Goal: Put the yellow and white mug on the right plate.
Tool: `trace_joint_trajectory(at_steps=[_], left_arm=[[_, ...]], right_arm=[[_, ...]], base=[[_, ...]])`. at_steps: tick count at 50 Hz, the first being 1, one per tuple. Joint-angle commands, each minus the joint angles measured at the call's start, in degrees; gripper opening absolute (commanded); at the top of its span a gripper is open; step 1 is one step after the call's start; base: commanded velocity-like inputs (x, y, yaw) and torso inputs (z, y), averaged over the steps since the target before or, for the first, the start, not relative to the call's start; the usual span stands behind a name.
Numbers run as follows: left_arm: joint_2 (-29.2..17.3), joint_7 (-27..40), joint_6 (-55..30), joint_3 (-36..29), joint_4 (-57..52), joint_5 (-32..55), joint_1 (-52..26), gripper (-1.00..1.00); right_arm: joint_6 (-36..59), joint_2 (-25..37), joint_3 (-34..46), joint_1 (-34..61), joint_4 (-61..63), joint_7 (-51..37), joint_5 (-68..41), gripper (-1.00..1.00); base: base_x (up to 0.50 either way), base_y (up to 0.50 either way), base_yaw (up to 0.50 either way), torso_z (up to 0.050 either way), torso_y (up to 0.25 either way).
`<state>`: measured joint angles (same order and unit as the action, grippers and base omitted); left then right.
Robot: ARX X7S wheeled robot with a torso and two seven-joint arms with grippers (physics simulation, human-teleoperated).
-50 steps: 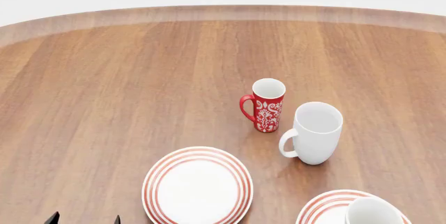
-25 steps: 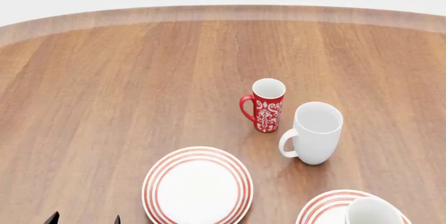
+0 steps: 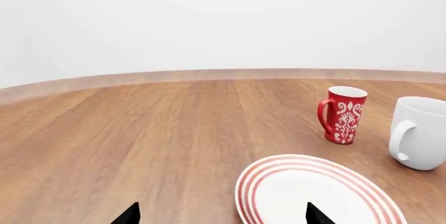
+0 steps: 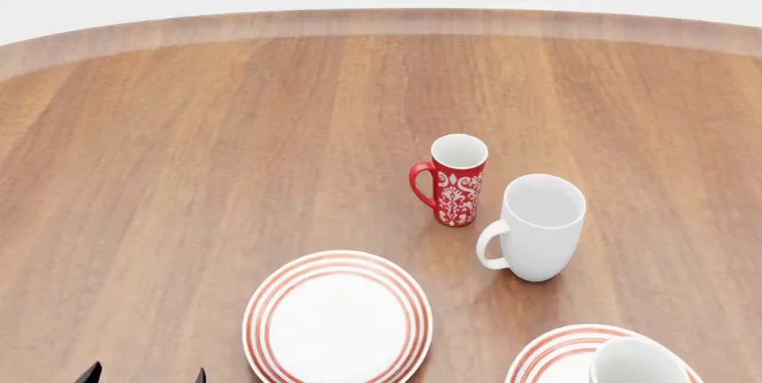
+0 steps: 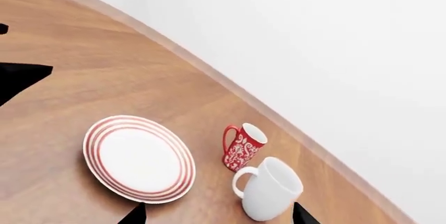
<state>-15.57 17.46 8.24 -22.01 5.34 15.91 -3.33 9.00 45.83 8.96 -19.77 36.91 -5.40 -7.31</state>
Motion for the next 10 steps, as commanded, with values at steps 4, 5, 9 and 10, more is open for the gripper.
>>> trace_joint_trajectory(at_steps=[4,5,9,10], left_arm=[[-0.3,0.3,-0.1,-0.1,-0.4,0.3,0.0,1.0],[-0.3,0.3,-0.2,-0.1,-0.5,0.3,0.0,1.0],[-0.3,0.4,-0.1,-0.1,-0.4,0.4,0.0,1.0],[-0.3,0.4,-0.1,-0.2,-0.4,0.4,0.0,1.0]], right_arm=[[0.2,0.3,0.7,-0.3,1.4,-0.3,1.4,1.0],[0.2,0.3,0.7,-0.2,1.3,-0.3,1.4,1.0],[0.1,0.2,1.0,-0.1,1.3,-0.2,1.4,1.0],[0.1,0.2,1.1,0.0,1.3,-0.2,1.7,1.0]], base=[[0.0,0.0,0.0,0.0,0.0],[0.0,0.0,0.0,0.0,0.0],[0.0,0.0,0.0,0.0,0.0],[0.0,0.0,0.0,0.0,0.0]])
